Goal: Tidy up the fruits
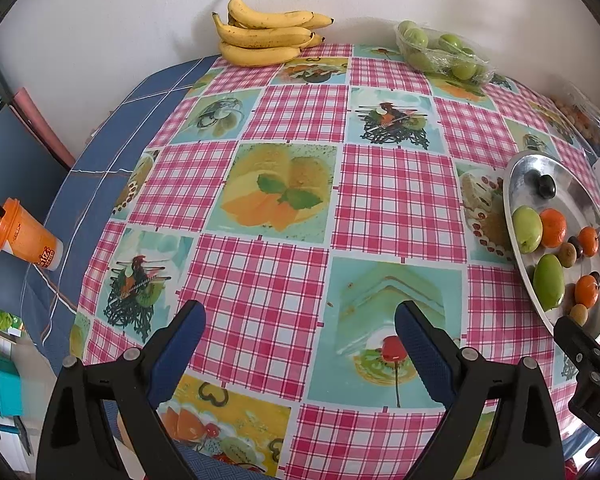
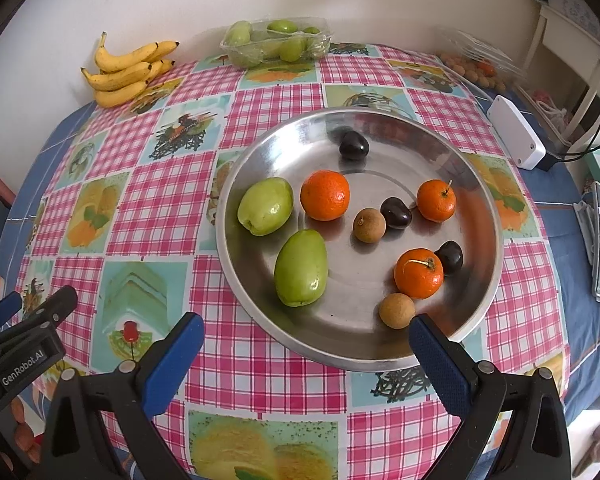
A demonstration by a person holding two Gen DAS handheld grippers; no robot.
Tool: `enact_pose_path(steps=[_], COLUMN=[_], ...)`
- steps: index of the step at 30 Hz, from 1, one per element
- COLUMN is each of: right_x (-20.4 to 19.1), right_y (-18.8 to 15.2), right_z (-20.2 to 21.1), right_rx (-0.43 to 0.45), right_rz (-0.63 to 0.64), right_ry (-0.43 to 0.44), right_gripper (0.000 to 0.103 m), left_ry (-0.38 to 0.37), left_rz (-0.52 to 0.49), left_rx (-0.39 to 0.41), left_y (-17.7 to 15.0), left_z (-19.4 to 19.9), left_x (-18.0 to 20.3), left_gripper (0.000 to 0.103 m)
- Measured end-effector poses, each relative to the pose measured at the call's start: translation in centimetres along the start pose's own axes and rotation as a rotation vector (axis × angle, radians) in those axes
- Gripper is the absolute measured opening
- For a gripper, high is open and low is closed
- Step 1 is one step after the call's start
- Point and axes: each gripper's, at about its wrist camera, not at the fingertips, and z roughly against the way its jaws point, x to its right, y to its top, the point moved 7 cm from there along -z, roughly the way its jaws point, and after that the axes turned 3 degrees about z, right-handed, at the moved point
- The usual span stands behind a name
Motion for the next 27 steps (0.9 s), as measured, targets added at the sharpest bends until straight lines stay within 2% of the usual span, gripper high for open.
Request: enact_pose_path(steps=[27], right_x=[-0.09], right_y=[-0.05], right_z=[0.02], right_rx=[-0.003], right_rz=[0.006], right_ry=[-0.004], right_gripper=[0.103], left_ry=[0.001], left_rz=[-0.007], left_rx=[0.003], left_y=[0.26], left_z=[0.2], left_x=[0.04], left_gripper=[0.096])
